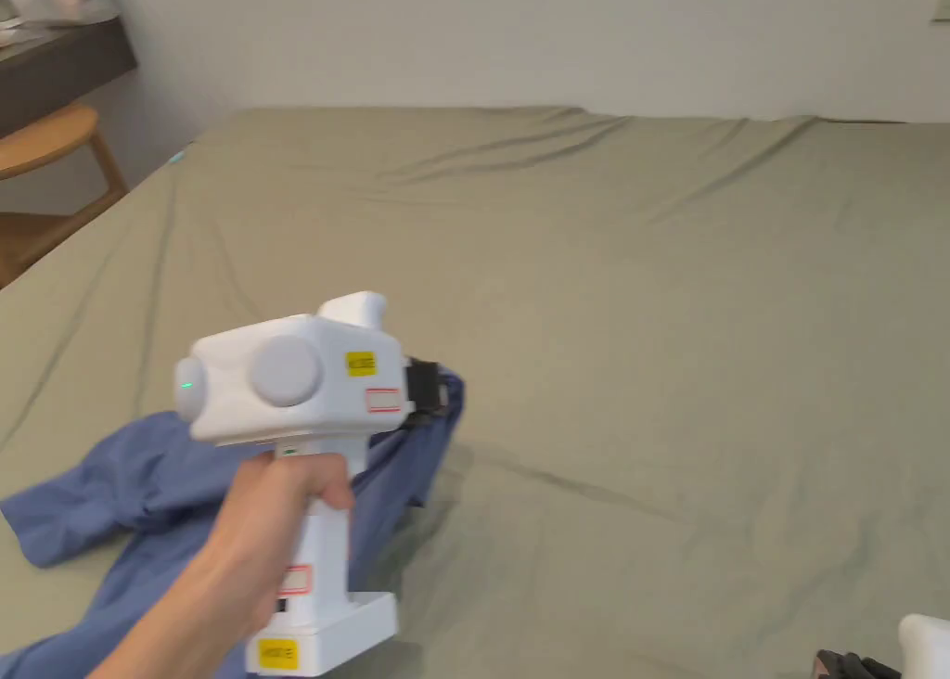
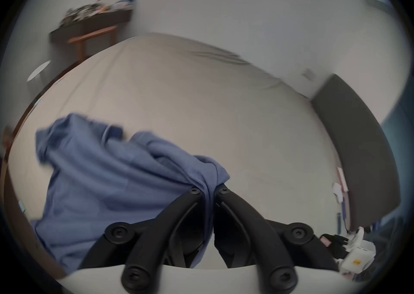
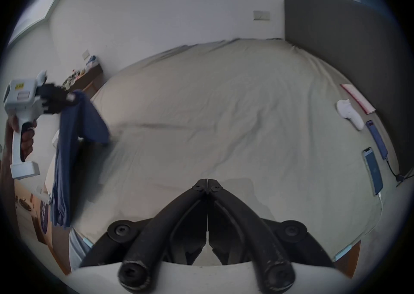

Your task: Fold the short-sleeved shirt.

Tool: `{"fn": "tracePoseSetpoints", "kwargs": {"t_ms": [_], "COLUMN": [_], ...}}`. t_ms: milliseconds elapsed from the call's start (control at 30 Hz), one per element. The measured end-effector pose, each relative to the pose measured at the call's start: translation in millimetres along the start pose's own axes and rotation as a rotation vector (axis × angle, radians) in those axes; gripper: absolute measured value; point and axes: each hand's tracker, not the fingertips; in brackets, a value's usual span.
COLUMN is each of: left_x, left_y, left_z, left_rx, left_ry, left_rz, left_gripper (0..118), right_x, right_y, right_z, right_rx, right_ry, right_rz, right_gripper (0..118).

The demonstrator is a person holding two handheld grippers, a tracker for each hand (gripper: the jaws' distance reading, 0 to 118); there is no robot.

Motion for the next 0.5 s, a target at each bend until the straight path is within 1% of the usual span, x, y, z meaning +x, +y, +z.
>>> {"fn": "tracePoseSetpoints", "kwargs": {"t_ms": [67, 133, 167, 200, 300, 367, 400, 433, 467, 500], "left_x": [51.7, 119.4, 134.4, 163.2, 227.0, 250.6, 258.1, 268.5, 258.6, 250.8], "left_y": [7.7, 8.5, 10.9, 7.8, -15.6, -35.0, -45.6, -55.1, -68.8, -77.8], "left_z": [-32.1, -67.1, -89.5, -110.7, -173.3, -214.2, -235.2, -255.2, -261.2, -268.8], "left_rx": [-0.034, -0.064, -0.087, -0.114, -0.2, -0.265, -0.292, -0.321, -0.303, -0.341], "left_ry": [-0.11, -0.192, -0.234, -0.266, -0.288, -0.245, -0.215, -0.193, -0.093, -0.067], "left_rz": [-0.019, -0.057, -0.067, -0.087, -0.106, -0.087, -0.09, -0.09, -0.154, -0.194], "left_gripper": [4, 4, 4, 4, 4, 4, 12, 55, 103, 118], "right_x": [13.1, 30.8, 39.7, 50.3, 80.5, 99.0, 106.6, 112.0, 116.8, 119.6], "right_y": [3.8, 3.8, 3.8, 3.5, 0.3, -3.2, -5.2, -6.9, -8.8, -8.9], "right_z": [11.4, 18.0, 22.8, 26.9, 34.4, 35.5, 35.6, 35.9, 36.9, 39.7], "right_rx": [0.033, 0.063, 0.072, 0.074, 0.075, 0.067, 0.067, 0.063, 0.063, 0.064], "right_ry": [-0.029, -0.084, -0.103, -0.111, -0.158, -0.161, -0.171, -0.182, -0.186, -0.189], "right_rz": [0.002, 0.004, -0.004, -0.018, -0.101, -0.143, -0.149, -0.15, -0.153, -0.159], "right_gripper": [0, 0, 0, 0, 0, 0, 0, 0, 0, 0]}}
